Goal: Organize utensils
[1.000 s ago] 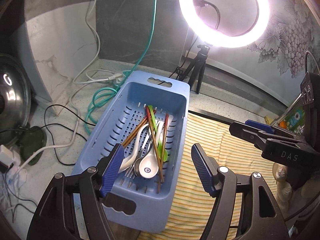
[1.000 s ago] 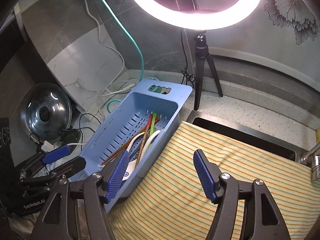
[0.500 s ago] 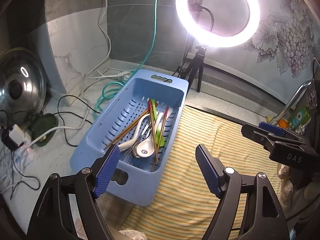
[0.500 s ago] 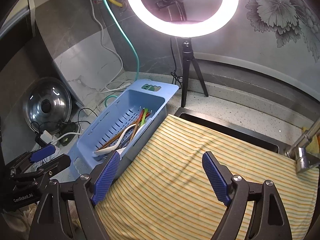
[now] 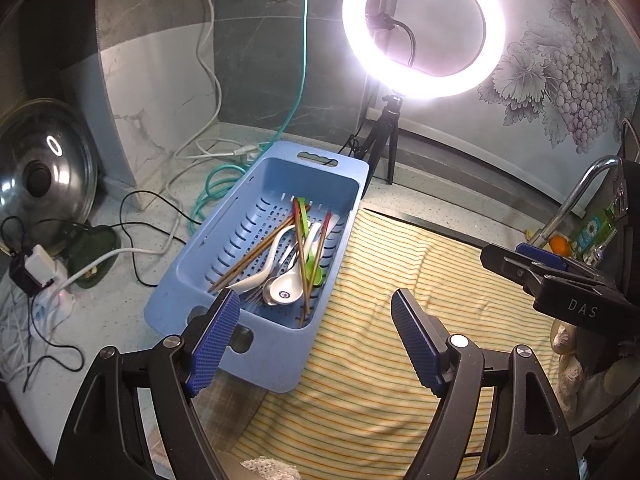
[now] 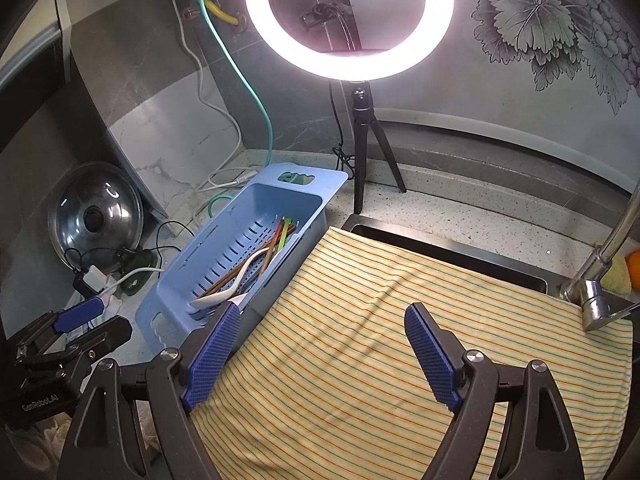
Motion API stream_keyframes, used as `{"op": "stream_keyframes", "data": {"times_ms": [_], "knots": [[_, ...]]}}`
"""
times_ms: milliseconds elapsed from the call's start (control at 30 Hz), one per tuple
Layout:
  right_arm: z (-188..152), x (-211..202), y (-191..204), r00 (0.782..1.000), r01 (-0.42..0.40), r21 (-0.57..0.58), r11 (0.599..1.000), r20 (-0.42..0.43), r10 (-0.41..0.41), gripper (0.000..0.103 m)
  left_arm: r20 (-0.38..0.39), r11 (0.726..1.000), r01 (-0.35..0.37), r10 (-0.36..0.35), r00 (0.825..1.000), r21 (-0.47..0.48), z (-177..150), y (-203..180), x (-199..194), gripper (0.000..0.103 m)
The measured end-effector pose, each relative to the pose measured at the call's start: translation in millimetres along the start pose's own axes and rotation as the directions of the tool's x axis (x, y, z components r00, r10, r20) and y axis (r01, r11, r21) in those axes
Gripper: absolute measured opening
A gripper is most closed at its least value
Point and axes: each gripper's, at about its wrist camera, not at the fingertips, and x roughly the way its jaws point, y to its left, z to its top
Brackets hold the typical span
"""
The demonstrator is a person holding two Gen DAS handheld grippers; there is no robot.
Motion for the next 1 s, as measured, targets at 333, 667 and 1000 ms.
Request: {"op": "stream_keyframes", "data": {"times_ms": [333, 667, 1000], "knots": [[-2, -3, 8, 1.0, -0.007, -0.019, 1.0, 0.008, 0.007, 0.081, 0.01, 1.0, -0.008, 0.008, 1.0, -0.008, -3, 4, -8, 0.078], [-3, -3, 10, 1.0, -0.01, -0.017, 1.0, 0.006, 0.01, 0.081, 0.014, 1.0, -0.012, 0.012, 1.0, -0.007, -2, 4, -12, 0.078], [-4, -3, 8, 1.0, -0.008, -0.015, 1.0, 0.003, 0.008, 0.081, 0.01, 1.0, -0.006, 0.006, 1.0, -0.006, -3, 2, -11, 0.078]]}}
